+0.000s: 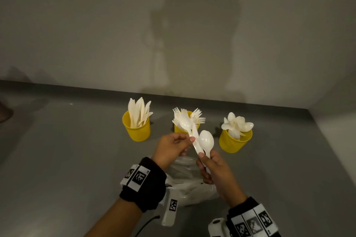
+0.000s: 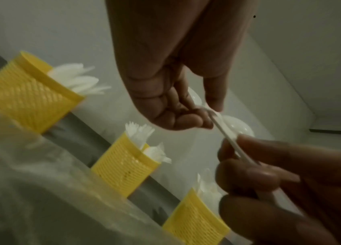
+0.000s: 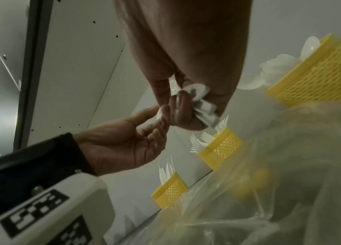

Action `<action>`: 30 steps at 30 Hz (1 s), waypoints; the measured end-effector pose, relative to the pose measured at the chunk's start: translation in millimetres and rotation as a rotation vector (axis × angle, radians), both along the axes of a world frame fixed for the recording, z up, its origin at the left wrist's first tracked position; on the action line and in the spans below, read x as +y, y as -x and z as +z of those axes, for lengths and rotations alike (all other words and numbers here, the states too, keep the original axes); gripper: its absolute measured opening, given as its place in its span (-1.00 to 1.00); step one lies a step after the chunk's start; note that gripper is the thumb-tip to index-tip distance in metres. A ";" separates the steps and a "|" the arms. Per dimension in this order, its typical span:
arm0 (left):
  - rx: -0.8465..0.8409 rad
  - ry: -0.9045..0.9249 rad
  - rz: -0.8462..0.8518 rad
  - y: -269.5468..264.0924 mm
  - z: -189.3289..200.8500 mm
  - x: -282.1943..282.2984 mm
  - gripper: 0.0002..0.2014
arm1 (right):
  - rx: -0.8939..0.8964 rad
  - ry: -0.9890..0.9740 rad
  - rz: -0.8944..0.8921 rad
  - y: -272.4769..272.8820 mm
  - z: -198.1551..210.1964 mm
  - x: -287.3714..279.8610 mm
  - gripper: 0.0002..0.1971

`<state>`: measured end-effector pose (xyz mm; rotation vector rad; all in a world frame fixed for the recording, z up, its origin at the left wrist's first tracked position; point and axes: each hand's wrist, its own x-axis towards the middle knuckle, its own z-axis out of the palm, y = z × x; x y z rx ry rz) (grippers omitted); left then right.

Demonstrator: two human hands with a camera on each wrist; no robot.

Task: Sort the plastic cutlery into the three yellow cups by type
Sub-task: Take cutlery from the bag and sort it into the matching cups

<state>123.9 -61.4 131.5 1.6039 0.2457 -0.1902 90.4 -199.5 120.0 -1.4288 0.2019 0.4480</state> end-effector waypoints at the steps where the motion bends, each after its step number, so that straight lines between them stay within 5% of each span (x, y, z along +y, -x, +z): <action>1: 0.020 0.053 0.011 0.1 -2.1 -6.6 -0.90 | 0.006 0.011 0.001 0.9 0.8 -1.3 -0.92; 9: -0.036 0.201 0.168 -41.7 24.4 -45.7 -0.88 | 0.027 -0.127 -0.304 13.0 -4.4 -64.8 -0.80; 16: -0.179 -0.247 -0.109 -79.8 18.8 -135.7 -0.82 | -0.002 -0.201 -0.553 14.7 -7.2 -125.8 -0.81; 20: -0.212 -0.701 -0.184 -88.7 7.5 -161.2 -0.69 | -0.030 -0.190 -0.590 12.0 -4.8 -144.5 -0.81; 23: -0.182 -0.840 -0.235 -87.7 4.5 -164.5 -0.53 | -0.044 -0.139 -0.572 12.0 -1.5 -152.3 -0.76; 26: -0.222 -0.743 -0.163 -81.2 9.5 -158.7 -0.47 | -0.072 -0.080 -0.528 11.6 0.7 -154.0 -0.74; 30: -0.175 -0.316 -0.206 -54.2 21.7 -150.1 -0.80 | -0.130 -0.073 -0.449 8.6 5.6 -141.6 -0.74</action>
